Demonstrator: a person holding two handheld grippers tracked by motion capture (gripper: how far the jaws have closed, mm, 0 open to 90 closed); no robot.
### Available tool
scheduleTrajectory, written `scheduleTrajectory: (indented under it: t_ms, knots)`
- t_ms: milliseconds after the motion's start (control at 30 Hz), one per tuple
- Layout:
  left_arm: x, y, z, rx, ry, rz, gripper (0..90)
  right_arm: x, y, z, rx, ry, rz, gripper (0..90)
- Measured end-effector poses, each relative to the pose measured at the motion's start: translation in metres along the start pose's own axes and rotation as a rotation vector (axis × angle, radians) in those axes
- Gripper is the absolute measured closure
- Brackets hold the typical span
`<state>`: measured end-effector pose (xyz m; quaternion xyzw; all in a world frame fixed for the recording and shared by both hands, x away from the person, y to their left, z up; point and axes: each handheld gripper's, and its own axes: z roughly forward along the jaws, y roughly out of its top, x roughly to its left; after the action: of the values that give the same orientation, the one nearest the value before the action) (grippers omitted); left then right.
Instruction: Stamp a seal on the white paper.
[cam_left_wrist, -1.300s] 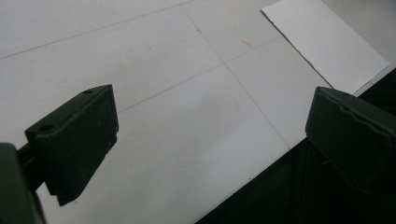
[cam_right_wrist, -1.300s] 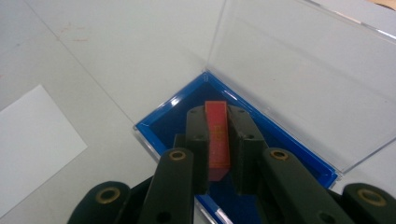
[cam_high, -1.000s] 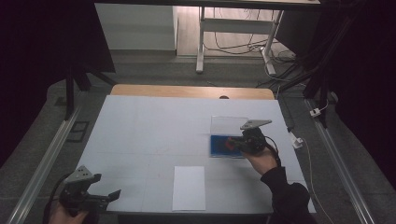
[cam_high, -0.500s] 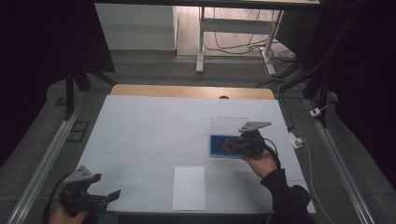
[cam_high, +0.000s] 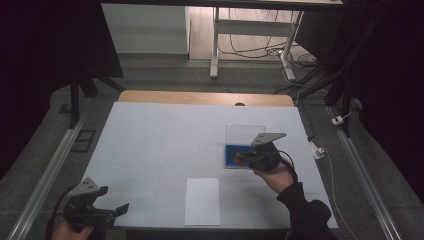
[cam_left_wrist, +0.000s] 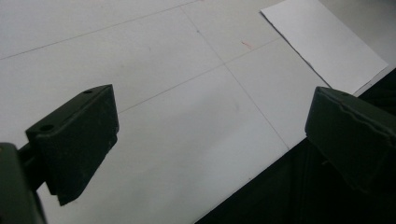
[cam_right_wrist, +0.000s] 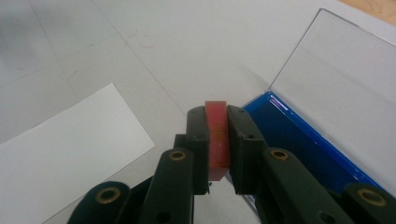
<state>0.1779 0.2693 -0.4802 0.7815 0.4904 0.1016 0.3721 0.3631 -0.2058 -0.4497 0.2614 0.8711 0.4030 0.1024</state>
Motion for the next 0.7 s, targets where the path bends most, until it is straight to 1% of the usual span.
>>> scheduleTrajectory:
  t_ms: [100, 167, 400, 433, 700]
  knots:
    - [0.0, 0.0, 0.0, 0.0, -0.001, -0.001, 3.3, 0.003, 0.001, 0.001, 0.002, -0.004, -0.015, 80.4]
    - [0.0, 0.0, 0.0, 0.001, -0.002, -0.001, 3.3, 0.005, 0.0, 0.001, 0.005, 0.001, -0.018, 80.4]
    - [0.0, 0.0, 0.0, 0.001, -0.002, -0.001, 3.4, 0.014, 0.0, 0.003, -0.006, 0.021, 0.001, 80.4]
    - [0.0, 0.0, 0.0, 0.0, -0.002, -0.001, 3.4, 0.017, -0.001, 0.003, -0.004, 0.027, 0.001, 80.4]
    - [0.0, 0.0, 0.0, 0.0, -0.003, -0.003, 3.4, 0.026, -0.001, 0.005, 0.004, 0.05, -0.012, 80.4]
